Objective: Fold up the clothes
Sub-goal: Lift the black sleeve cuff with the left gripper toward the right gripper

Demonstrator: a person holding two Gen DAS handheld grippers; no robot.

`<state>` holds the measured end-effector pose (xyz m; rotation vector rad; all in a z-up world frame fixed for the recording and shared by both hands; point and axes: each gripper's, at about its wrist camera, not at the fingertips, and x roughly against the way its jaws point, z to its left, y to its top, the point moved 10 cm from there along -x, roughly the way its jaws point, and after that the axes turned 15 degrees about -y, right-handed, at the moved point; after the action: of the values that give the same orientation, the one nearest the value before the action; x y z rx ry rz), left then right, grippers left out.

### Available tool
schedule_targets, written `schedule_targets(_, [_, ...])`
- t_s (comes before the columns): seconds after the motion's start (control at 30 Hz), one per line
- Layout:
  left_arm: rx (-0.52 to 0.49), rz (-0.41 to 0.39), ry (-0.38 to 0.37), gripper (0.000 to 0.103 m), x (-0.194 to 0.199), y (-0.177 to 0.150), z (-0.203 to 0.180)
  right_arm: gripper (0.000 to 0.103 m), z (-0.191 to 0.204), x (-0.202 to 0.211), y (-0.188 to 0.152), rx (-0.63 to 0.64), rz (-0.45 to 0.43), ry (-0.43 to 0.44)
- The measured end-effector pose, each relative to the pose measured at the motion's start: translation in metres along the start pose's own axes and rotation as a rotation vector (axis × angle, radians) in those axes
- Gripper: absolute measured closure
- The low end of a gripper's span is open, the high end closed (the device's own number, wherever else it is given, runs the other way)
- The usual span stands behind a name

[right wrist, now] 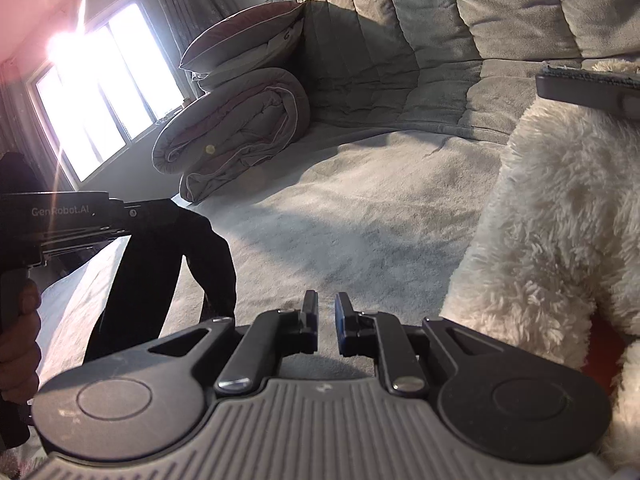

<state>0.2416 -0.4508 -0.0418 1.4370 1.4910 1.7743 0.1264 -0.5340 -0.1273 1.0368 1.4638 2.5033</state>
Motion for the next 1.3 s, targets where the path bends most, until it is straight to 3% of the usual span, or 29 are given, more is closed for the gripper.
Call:
schedule_targets(0.13, [-0.062,-0.018,0.005,0.103,0.001,0.008,-0.010,0.088,-0.001,-0.001,0.001,-0.002,-0.003,-0.004])
schedule_targets(0.23, [-0.026,0.006,-0.047,0.103,-0.004,0.008,-0.016,0.088,-0.001,-0.001,0.001,-0.005,-0.002,-0.003])
schedule_targets(0.37, [0.074,0.066,-0.046,0.099,-0.010,-0.005,-0.004,0.088,-0.002,-0.001,0.001,-0.012,0.002,0.001])
schedule_targets(0.43, [0.124,0.096,-0.045,0.088,-0.014,-0.011,0.002,0.088,-0.002,-0.001,0.001,-0.013,0.003,0.003])
schedule_targets(0.5, [0.174,0.127,-0.044,0.060,-0.017,-0.017,0.007,0.088,-0.002,-0.001,0.001,-0.013,0.004,0.004])
schedule_targets(0.6, [0.269,0.166,-0.039,0.058,-0.025,-0.029,0.020,0.088,-0.002,0.000,0.001,-0.014,0.005,0.006])
schedule_targets(0.73, [0.465,0.224,-0.054,0.059,-0.040,-0.048,0.035,0.088,-0.003,0.000,0.001,-0.015,0.007,0.009])
schedule_targets(0.8, [0.563,0.252,-0.063,0.064,-0.047,-0.058,0.041,0.088,-0.003,0.000,0.001,-0.015,0.007,0.010])
schedule_targets(0.83, [0.595,0.252,-0.072,0.072,-0.050,-0.061,0.040,0.088,-0.003,0.000,0.001,-0.016,0.007,0.011])
schedule_targets(0.87, [0.615,0.243,-0.085,0.088,-0.051,-0.063,0.039,0.088,-0.003,0.000,0.001,-0.017,0.006,0.011])
schedule_targets(0.93, [0.584,0.193,-0.097,0.091,-0.047,-0.057,0.034,0.088,-0.003,0.001,0.001,-0.019,0.005,0.011])
schedule_targets(1.13, [0.275,0.008,-0.170,0.092,-0.021,-0.022,0.001,0.088,-0.004,0.001,0.001,-0.026,0.001,0.013])
schedule_targets(1.3, [0.242,0.057,-0.303,0.090,-0.024,-0.027,-0.020,0.088,-0.008,0.002,0.003,-0.043,-0.006,0.012])
